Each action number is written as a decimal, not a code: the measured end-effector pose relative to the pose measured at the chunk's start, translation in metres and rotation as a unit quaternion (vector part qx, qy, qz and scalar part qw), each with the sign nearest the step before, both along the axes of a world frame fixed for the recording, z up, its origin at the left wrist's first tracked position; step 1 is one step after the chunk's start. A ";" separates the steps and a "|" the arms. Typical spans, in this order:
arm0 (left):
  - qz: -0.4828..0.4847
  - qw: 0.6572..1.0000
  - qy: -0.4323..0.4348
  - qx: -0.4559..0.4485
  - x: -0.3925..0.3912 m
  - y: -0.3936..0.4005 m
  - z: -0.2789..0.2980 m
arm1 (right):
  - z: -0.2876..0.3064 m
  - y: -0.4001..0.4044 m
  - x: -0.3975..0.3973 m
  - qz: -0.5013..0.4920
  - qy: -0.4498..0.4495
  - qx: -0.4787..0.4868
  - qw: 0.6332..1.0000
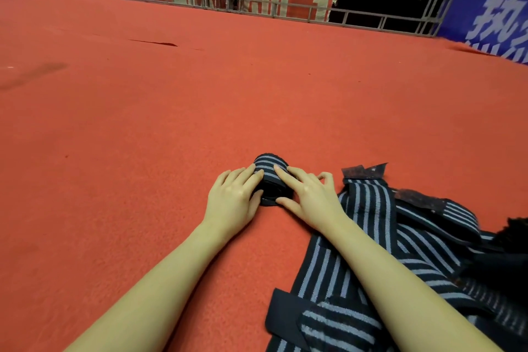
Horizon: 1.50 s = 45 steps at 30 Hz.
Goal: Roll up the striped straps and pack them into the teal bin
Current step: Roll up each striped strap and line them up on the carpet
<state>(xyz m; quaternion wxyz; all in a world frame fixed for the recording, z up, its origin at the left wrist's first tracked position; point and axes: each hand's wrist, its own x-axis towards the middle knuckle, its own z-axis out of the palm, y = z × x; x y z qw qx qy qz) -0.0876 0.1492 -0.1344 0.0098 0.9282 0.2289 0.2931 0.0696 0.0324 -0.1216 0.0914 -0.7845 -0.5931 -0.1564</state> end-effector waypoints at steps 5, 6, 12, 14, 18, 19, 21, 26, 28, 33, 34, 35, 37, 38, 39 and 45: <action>0.012 0.998 0.055 -0.014 -0.005 -0.020 0.015 | 0.020 -0.013 -0.009 -0.008 0.029 -0.029 0.999; 0.011 0.998 0.054 -0.021 -0.007 -0.025 0.021 | 0.025 -0.021 -0.012 -0.008 0.058 -0.006 0.998; -0.027 0.998 0.037 -0.038 -0.025 -0.081 0.044 | 0.029 -0.098 -0.034 0.005 0.133 0.035 0.990; -0.041 0.997 0.031 -0.060 -0.030 -0.103 0.046 | 0.029 -0.125 -0.042 -0.007 0.145 0.033 0.989; -0.072 0.989 0.081 -0.102 -0.042 -0.152 0.038 | 0.022 -0.173 -0.063 -0.034 0.152 -0.044 0.987; -0.075 0.986 0.100 -0.113 -0.046 -0.163 0.032 | 0.020 -0.182 -0.068 -0.040 0.165 -0.064 0.983; -0.075 0.977 0.142 -0.143 -0.056 -0.184 0.025 | 0.018 -0.197 -0.079 -0.044 0.201 -0.063 0.977; -0.094 0.973 0.142 -0.154 -0.077 -0.217 0.025 | 0.024 -0.228 -0.096 -0.041 0.227 0.034 0.972; -0.091 0.983 0.109 -0.117 -0.079 -0.221 0.036 | 0.031 -0.235 -0.100 -0.025 0.214 0.069 0.974; -0.098 0.988 0.058 -0.102 -0.088 -0.222 0.056 | 0.052 -0.243 -0.111 -0.002 0.233 0.155 0.960; -0.102 0.989 0.061 -0.087 -0.091 -0.223 0.058 | 0.054 -0.246 -0.111 -0.001 0.225 0.153 0.962; -0.107 0.989 0.067 -0.072 -0.094 -0.222 0.059 | 0.056 -0.250 -0.111 0.000 0.212 0.139 0.967; -0.120 0.987 0.086 -0.061 -0.100 -0.219 0.058 | 0.060 -0.255 -0.111 -0.011 0.170 0.076 0.983; -0.125 0.986 0.093 -0.061 -0.102 -0.217 0.057 | 0.058 -0.255 -0.112 -0.022 0.143 0.042 0.989; -0.124 0.985 0.097 -0.064 -0.105 -0.216 0.054 | 0.056 -0.255 -0.116 -0.032 0.123 0.018 0.992; -0.093 0.979 0.144 -0.109 -0.123 -0.212 0.033 | 0.043 -0.248 -0.132 -0.056 0.098 0.042 0.993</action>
